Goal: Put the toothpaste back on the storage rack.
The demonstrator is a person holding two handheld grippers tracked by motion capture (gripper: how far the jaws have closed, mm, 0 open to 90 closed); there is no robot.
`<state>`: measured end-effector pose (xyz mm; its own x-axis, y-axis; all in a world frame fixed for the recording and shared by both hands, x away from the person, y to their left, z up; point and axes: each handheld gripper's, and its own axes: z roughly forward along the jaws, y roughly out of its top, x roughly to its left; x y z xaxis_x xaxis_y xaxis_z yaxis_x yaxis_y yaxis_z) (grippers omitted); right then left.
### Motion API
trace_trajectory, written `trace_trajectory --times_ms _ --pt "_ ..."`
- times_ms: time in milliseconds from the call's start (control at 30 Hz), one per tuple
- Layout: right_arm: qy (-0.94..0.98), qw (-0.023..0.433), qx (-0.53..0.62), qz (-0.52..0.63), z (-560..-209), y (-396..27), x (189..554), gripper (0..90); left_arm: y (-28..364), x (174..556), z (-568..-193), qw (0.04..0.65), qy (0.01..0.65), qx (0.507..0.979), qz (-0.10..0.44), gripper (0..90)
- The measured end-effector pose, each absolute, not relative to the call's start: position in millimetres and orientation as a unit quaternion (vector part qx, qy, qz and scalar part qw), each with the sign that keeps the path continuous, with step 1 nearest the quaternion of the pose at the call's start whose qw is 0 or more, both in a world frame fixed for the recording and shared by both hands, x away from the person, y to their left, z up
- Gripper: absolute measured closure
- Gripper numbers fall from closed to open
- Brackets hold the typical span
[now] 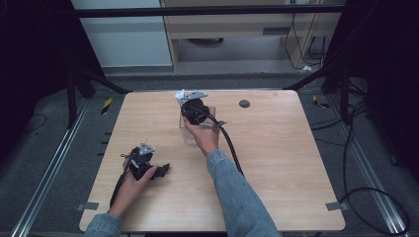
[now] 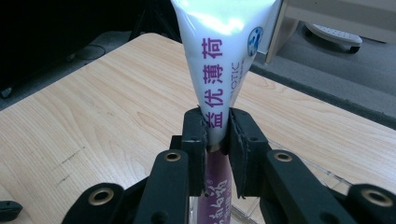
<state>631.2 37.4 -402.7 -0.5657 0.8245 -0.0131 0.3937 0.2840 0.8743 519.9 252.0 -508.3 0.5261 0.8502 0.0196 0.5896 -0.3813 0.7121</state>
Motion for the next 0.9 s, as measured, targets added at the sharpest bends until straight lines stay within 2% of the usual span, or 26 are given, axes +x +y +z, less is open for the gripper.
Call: trace_trajectory --times_ms 900 --pt "0.766 0.236 0.396 0.449 -398.7 34.0 627.5 75.9 252.0 519.9 -508.3 0.333 0.446 0.808 0.196 0.0"
